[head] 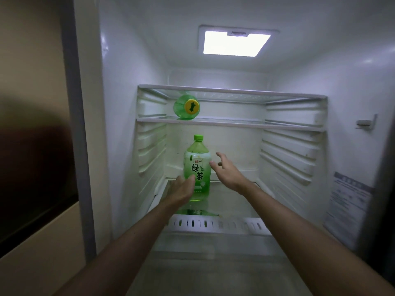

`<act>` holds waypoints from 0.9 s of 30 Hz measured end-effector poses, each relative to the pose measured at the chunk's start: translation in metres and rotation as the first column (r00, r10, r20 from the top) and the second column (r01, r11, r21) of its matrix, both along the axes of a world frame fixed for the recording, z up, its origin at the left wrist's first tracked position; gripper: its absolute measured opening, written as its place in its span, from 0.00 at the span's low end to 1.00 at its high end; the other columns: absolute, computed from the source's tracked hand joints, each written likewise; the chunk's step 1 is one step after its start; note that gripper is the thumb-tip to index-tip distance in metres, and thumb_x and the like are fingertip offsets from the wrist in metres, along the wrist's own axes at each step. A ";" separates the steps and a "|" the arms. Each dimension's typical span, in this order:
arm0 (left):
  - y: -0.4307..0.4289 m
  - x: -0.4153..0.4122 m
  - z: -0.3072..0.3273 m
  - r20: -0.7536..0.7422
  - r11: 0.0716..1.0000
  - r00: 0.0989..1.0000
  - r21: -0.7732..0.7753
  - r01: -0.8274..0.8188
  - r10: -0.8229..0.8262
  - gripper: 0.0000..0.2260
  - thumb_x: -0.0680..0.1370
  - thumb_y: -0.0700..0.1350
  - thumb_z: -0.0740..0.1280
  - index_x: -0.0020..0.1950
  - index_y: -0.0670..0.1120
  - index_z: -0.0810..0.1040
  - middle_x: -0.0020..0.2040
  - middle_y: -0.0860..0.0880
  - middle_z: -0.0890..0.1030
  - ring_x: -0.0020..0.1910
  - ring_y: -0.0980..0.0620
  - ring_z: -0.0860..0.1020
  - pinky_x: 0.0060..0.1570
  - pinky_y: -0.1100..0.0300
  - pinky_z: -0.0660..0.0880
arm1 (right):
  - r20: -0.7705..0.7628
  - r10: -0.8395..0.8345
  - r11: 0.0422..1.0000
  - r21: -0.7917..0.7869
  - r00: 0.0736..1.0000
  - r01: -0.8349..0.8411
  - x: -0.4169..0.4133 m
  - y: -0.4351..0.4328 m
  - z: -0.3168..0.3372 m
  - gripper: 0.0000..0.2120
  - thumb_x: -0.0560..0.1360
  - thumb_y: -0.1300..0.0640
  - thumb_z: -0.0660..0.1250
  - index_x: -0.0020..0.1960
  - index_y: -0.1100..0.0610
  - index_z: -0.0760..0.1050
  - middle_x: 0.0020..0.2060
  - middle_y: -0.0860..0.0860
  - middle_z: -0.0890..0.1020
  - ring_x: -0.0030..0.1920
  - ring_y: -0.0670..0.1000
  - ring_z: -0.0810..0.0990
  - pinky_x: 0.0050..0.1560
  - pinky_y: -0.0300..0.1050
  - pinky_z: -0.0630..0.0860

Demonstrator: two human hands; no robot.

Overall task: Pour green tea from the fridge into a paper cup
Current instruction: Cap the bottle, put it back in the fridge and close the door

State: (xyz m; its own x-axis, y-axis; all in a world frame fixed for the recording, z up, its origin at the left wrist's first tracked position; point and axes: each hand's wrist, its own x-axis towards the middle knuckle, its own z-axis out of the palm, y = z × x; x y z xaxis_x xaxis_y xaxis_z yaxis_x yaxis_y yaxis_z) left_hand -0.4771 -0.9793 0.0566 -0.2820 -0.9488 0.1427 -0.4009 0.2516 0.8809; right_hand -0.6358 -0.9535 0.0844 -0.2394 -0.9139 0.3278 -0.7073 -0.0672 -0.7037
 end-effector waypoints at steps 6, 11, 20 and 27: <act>0.027 0.013 -0.008 0.292 0.978 0.955 -0.207 0.013 0.049 0.27 0.75 0.63 0.54 0.65 0.46 0.69 0.62 0.41 0.71 0.58 0.41 0.73 0.57 0.47 0.73 | -0.228 -0.091 0.992 0.065 0.969 0.108 0.017 0.055 -0.011 0.30 0.82 0.44 0.55 0.79 0.55 0.54 0.75 0.61 0.63 0.74 0.59 0.64 0.70 0.54 0.64; 0.060 0.030 -0.021 0.459 0.954 0.885 -0.295 0.063 0.083 0.28 0.75 0.61 0.51 0.67 0.44 0.67 0.66 0.39 0.70 0.64 0.39 0.69 0.61 0.45 0.68 | -0.335 -0.106 0.975 0.152 0.936 0.164 0.031 0.104 -0.023 0.30 0.82 0.40 0.52 0.80 0.53 0.53 0.77 0.57 0.59 0.76 0.57 0.60 0.72 0.52 0.60; 0.129 0.065 -0.034 0.609 0.925 0.782 -0.360 0.122 0.134 0.24 0.80 0.58 0.52 0.68 0.42 0.65 0.67 0.38 0.69 0.66 0.39 0.67 0.61 0.46 0.66 | -0.428 -0.087 0.950 0.237 0.900 0.205 0.048 0.174 -0.045 0.30 0.82 0.41 0.51 0.79 0.53 0.54 0.74 0.59 0.63 0.73 0.59 0.63 0.70 0.59 0.64; 0.175 0.090 -0.033 0.672 0.873 0.706 -0.461 0.160 0.226 0.23 0.80 0.57 0.51 0.68 0.43 0.66 0.66 0.39 0.71 0.63 0.40 0.70 0.58 0.48 0.69 | -0.483 -0.082 0.936 0.263 0.872 0.234 0.053 0.230 -0.050 0.27 0.82 0.40 0.50 0.77 0.52 0.57 0.71 0.58 0.66 0.68 0.60 0.66 0.67 0.61 0.67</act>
